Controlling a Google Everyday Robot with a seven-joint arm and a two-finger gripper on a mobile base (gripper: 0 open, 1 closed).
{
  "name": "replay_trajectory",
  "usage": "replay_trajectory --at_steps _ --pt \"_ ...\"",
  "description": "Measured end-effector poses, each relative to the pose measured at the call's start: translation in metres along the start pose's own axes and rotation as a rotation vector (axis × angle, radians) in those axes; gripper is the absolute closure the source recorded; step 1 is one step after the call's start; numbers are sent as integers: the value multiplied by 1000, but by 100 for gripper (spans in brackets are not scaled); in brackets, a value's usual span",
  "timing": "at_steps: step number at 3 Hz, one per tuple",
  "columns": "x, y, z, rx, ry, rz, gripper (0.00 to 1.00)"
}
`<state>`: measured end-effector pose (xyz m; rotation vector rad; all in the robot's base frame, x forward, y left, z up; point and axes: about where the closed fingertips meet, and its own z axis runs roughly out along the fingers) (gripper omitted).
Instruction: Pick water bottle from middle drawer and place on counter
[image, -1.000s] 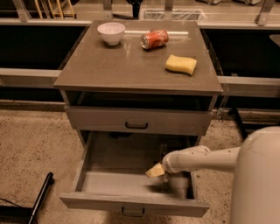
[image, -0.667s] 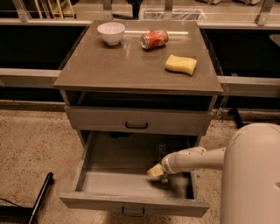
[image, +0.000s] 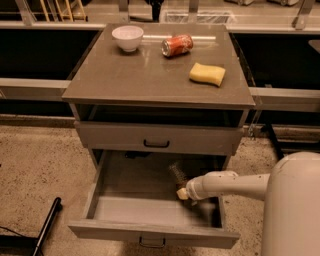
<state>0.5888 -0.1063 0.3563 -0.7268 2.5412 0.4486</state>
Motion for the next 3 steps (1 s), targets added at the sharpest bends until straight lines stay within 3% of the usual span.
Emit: replay_trajectory --at_steps 1,2,3 --pt "-1 -1 -1 0 0 0 89" --pt "-1 -1 -1 -7 2 -12 100" --pt "-6 8 -7 -43 -15 -66 100"
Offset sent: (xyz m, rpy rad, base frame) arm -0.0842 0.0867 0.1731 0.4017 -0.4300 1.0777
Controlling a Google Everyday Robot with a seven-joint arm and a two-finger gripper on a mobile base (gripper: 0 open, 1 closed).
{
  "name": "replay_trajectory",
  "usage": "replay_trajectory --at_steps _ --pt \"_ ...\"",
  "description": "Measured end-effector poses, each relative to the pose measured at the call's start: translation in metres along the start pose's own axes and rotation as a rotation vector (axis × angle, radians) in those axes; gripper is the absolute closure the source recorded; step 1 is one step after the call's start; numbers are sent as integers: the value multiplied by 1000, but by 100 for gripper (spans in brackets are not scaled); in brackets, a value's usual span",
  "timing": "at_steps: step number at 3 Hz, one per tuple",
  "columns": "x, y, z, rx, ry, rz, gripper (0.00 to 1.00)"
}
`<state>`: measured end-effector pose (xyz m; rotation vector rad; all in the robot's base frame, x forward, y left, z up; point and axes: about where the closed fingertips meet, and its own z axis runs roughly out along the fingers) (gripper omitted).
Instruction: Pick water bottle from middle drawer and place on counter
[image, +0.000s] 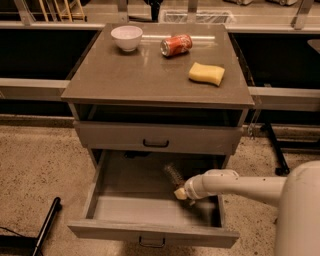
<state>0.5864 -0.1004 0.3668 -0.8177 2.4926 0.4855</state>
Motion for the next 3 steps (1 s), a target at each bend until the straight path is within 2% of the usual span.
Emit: replay_trajectory --at_steps 1,2,3 --pt "-7 16 -1 -34 -13 -86 100" --pt "-7 20 -2 -27 -4 -144 100" --pt "-10 62 -37 -80 11 -432 100"
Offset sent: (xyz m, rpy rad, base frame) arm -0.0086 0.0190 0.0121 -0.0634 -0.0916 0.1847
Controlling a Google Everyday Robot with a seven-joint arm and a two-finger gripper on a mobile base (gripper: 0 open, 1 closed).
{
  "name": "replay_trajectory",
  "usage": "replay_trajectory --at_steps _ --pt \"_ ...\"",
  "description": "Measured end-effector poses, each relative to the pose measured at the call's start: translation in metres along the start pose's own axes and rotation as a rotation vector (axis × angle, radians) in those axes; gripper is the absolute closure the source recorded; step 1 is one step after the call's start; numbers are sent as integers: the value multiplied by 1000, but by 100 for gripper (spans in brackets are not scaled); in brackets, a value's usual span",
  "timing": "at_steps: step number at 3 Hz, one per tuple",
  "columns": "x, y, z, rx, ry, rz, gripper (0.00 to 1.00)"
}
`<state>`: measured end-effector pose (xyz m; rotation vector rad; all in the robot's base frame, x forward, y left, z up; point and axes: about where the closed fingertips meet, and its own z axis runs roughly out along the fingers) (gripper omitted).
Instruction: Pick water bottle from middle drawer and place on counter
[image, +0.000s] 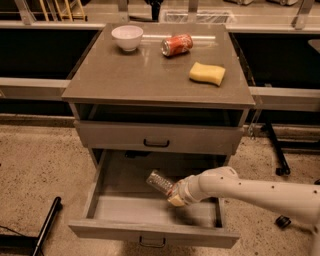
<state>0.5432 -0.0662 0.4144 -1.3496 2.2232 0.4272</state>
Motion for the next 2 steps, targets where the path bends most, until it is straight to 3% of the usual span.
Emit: replay_trajectory --at_steps 1,2 --pt "-33 18 -46 -62 -58 -113 100" --pt "-76 37 -65 -172 -75 -290 100"
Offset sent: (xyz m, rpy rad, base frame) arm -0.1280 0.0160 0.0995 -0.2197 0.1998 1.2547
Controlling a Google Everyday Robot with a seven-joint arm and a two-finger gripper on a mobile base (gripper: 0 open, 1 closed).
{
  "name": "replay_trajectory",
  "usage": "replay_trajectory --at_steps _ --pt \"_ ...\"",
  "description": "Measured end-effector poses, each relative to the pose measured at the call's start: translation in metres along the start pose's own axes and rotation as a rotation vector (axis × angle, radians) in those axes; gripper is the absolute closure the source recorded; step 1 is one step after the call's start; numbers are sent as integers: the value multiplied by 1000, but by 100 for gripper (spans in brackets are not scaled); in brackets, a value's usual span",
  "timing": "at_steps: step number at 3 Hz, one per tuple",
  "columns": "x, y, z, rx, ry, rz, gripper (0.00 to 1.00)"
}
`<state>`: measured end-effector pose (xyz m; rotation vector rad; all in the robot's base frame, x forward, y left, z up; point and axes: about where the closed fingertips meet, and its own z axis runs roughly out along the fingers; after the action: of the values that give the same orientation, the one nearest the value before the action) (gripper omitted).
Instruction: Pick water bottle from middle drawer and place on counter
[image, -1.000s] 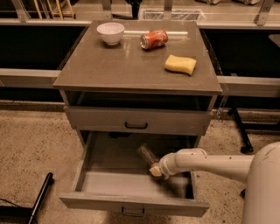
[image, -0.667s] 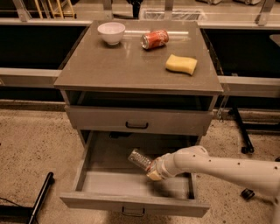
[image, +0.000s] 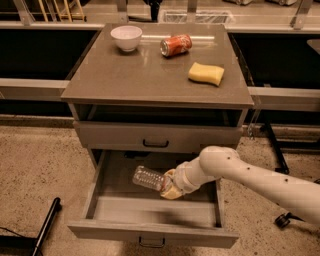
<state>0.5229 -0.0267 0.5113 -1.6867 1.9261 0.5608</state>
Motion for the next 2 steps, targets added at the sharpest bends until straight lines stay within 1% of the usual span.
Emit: replay_trajectory --at_steps 1,2 --pt "8 19 3 -77 35 -80 100" --pt "-25 4 -12 -137 16 -85 100"
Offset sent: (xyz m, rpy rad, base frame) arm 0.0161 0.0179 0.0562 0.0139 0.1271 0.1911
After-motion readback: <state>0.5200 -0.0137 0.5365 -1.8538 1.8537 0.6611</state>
